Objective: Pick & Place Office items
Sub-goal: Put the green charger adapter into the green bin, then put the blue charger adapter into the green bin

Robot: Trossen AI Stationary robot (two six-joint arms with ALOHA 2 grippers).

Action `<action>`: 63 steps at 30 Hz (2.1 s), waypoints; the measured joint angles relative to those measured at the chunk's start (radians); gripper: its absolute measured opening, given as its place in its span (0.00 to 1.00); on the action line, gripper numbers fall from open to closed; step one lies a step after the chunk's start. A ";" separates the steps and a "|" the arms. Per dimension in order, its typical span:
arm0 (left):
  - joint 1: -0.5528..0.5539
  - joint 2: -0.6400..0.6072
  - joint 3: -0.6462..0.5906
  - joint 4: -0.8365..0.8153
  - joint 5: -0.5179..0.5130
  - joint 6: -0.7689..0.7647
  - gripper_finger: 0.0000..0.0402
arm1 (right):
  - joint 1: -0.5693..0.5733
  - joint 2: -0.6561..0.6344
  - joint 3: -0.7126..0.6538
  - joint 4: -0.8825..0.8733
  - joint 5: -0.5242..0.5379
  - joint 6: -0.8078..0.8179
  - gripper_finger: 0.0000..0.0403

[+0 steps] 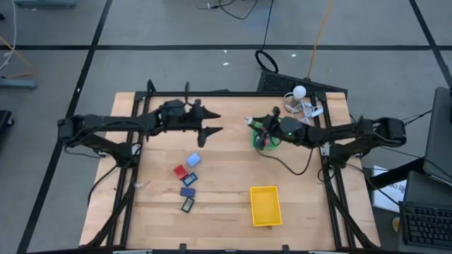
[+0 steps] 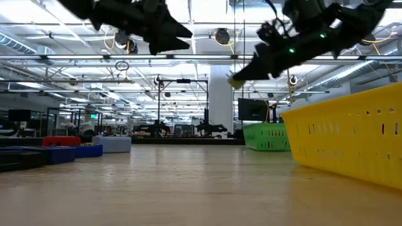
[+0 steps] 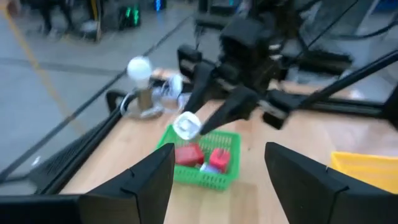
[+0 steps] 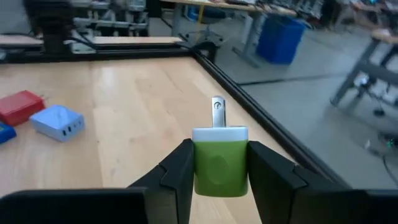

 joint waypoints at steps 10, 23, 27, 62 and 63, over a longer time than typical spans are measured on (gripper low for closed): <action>0.011 -0.008 -0.246 0.304 -0.006 -0.052 0.66 | -0.096 -0.016 -0.213 0.101 -0.005 0.181 0.28; 0.010 -0.008 -0.246 0.308 -0.013 -0.091 0.62 | -0.099 0.149 -0.219 0.175 -0.032 0.223 0.28; 0.004 -0.007 -0.246 0.308 -0.011 -0.109 0.62 | -0.099 0.176 -0.219 0.206 -0.035 0.220 0.28; 0.003 -0.007 -0.246 0.280 0.018 -0.305 0.67 | -0.098 -0.014 -0.218 0.450 -0.611 0.230 0.59; 0.002 -0.007 -0.246 0.256 0.039 -0.309 0.67 | -0.098 -0.032 -0.218 0.452 -0.613 0.236 0.59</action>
